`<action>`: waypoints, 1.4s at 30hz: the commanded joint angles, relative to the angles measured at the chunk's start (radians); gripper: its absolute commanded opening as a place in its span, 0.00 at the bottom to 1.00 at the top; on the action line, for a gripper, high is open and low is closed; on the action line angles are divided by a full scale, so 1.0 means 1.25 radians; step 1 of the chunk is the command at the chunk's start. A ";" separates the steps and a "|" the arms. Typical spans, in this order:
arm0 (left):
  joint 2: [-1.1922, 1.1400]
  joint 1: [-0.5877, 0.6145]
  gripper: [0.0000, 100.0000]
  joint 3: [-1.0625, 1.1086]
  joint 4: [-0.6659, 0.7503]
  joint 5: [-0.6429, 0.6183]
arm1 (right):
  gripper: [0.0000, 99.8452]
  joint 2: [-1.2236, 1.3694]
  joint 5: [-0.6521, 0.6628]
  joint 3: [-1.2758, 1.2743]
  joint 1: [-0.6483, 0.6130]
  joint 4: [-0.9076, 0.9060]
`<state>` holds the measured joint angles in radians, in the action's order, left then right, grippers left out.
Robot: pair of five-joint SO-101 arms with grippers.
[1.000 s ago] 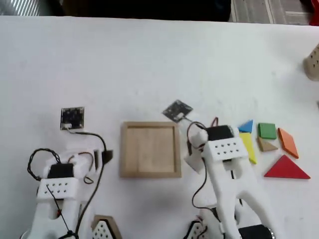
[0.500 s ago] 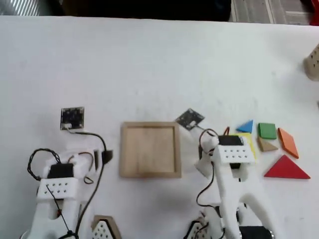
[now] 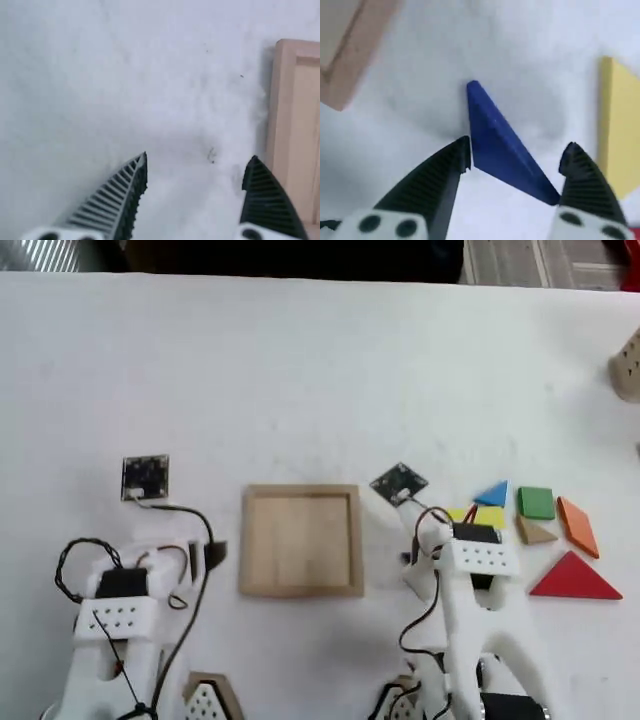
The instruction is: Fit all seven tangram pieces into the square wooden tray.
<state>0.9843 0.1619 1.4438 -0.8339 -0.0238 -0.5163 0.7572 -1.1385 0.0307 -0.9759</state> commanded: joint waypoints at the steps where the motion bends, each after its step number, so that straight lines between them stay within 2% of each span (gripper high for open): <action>1: -0.002 0.008 0.30 -0.043 0.017 -0.006 | 0.28 -0.003 0.005 0.005 -0.001 0.014; 4: -0.002 0.008 0.30 -0.043 0.017 -0.006 | 0.26 -0.003 0.004 0.005 -0.001 0.014; 9: -0.002 0.008 0.30 -0.043 0.017 -0.006 | 0.03 -0.004 0.002 0.005 0.001 0.014; 10: -0.002 0.008 0.30 -0.043 0.017 -0.006 | 0.01 -0.007 0.002 0.005 0.001 0.014; 12: -0.002 0.008 0.30 -0.043 0.017 -0.006 | 0.05 -0.008 -0.012 0.005 0.004 0.013; 16: -0.002 0.008 0.30 -0.043 0.017 -0.006 | 0.01 -0.010 -0.045 0.005 0.004 0.013; 21: -0.002 0.008 0.30 -0.043 0.017 -0.006 | 0.02 -0.012 -0.047 0.029 0.004 0.006; 25: -0.002 0.008 0.30 -0.043 0.017 -0.006 | 0.02 -0.012 -0.052 0.098 -0.001 -0.072; 29: -0.002 0.008 0.30 -0.043 0.017 -0.006 | 0.02 -0.012 -0.133 0.221 -0.004 -0.171; 33: -0.002 0.008 0.30 -0.043 0.017 -0.006 | 0.02 -0.004 -0.184 0.300 -0.096 -0.224; 39: -0.002 0.008 0.30 -0.043 0.017 -0.006 | 0.02 -0.004 -0.270 0.307 -0.363 -0.195; 42: -0.002 0.008 0.30 -0.043 0.017 -0.006 | 0.02 -0.003 -0.307 0.304 -0.452 -0.144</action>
<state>0.9843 0.1619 1.4438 -0.8339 -0.0238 -0.5148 0.4166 -0.7979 -0.4312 -1.2137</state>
